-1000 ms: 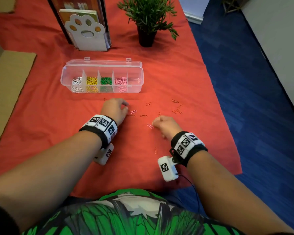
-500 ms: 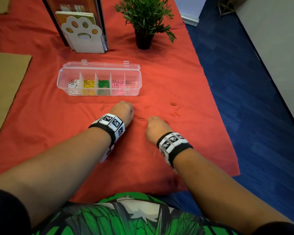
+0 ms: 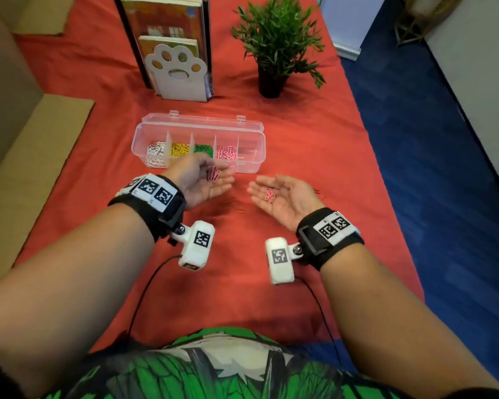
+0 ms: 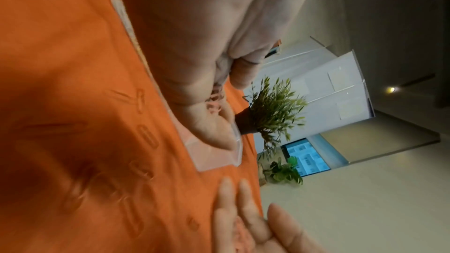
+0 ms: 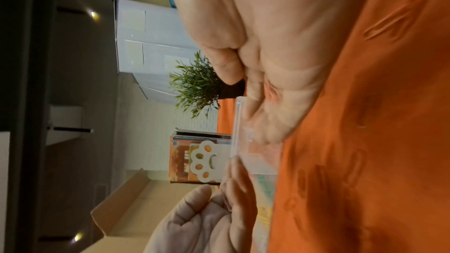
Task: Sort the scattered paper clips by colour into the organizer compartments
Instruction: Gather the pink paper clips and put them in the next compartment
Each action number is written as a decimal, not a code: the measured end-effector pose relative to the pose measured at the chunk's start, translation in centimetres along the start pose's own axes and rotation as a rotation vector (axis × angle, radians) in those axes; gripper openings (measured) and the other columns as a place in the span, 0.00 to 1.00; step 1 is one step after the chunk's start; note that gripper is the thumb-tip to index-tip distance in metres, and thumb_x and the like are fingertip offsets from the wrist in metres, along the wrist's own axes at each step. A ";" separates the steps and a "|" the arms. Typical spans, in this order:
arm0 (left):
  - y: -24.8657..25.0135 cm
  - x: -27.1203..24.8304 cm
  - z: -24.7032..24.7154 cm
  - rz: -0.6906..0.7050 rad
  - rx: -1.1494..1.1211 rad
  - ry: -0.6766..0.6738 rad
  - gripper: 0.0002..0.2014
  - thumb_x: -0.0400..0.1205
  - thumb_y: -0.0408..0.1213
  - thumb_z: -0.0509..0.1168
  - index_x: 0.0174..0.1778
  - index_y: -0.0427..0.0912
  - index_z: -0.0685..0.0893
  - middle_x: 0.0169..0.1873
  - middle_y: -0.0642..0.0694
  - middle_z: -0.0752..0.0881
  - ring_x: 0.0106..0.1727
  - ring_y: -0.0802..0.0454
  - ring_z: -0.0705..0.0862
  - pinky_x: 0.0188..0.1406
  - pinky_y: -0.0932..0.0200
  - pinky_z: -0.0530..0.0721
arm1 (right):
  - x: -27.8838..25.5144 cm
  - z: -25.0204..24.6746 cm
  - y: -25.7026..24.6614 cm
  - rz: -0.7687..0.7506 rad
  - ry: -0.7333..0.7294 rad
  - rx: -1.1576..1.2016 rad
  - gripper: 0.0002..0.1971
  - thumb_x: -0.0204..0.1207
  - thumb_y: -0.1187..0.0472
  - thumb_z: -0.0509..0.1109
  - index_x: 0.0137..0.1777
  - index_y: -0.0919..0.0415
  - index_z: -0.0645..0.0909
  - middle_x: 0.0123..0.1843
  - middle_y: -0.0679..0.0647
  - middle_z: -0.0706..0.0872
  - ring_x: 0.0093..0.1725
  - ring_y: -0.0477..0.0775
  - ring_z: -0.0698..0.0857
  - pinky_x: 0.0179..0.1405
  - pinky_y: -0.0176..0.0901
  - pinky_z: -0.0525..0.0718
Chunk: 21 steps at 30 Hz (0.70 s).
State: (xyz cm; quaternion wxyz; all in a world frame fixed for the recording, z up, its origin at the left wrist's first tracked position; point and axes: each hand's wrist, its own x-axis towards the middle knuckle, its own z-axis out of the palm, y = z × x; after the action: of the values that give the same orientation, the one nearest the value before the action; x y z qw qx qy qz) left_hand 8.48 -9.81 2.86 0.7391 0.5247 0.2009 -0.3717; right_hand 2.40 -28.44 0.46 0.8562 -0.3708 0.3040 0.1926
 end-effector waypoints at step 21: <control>0.9 -0.6 -3.7 0.476 0.781 0.420 0.09 0.77 0.30 0.65 0.50 0.42 0.86 0.44 0.42 0.87 0.42 0.51 0.82 0.49 0.57 0.81 | 3.5 8.4 -3.0 -0.582 0.251 -0.905 0.16 0.78 0.77 0.52 0.58 0.70 0.79 0.51 0.61 0.85 0.51 0.57 0.86 0.57 0.43 0.85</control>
State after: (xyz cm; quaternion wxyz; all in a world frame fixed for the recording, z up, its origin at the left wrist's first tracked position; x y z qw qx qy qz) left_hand 9.12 -5.98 2.47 0.4955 0.8568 0.0661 -0.1268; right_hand 9.80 -23.67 4.27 0.5865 -0.7906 0.1755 0.0138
